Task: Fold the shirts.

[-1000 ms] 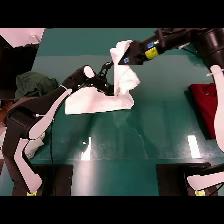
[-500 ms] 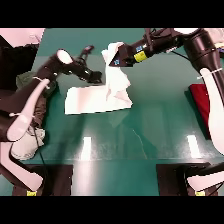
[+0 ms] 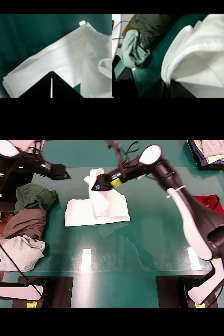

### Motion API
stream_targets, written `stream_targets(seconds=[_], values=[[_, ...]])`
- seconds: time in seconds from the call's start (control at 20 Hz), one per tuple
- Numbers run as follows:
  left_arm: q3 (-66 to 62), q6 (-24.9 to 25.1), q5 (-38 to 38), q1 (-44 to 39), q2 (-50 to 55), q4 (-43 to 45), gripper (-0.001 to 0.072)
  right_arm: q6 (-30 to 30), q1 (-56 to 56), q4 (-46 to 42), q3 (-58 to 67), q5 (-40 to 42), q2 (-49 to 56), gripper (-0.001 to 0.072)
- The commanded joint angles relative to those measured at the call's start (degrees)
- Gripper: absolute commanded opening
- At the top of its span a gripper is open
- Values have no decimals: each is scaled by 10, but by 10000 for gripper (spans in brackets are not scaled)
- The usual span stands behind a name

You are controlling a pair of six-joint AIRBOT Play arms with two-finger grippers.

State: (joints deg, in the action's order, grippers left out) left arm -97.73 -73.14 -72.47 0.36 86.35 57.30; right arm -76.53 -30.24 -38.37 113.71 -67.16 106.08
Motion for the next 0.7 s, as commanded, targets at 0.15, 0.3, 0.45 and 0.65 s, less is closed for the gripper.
stream_targets(seconds=[0.15, 0.3, 0.45, 0.65], values=[[-1, 1, -32, 34, -37, 2, 23, 115, -96, 49, 75, 191, 118, 329], [-1, 1, -38, 34, -37, 2, 24, 132, -108, 63, 17, 264, 86, 708], [0, 1, -56, 34, -37, 2, 23, 100, -61, -19, -42, 155, 19, 683], [0, 1, -56, 34, -37, 2, 23, 59, 45, -136, -170, 22, -70, 675]])
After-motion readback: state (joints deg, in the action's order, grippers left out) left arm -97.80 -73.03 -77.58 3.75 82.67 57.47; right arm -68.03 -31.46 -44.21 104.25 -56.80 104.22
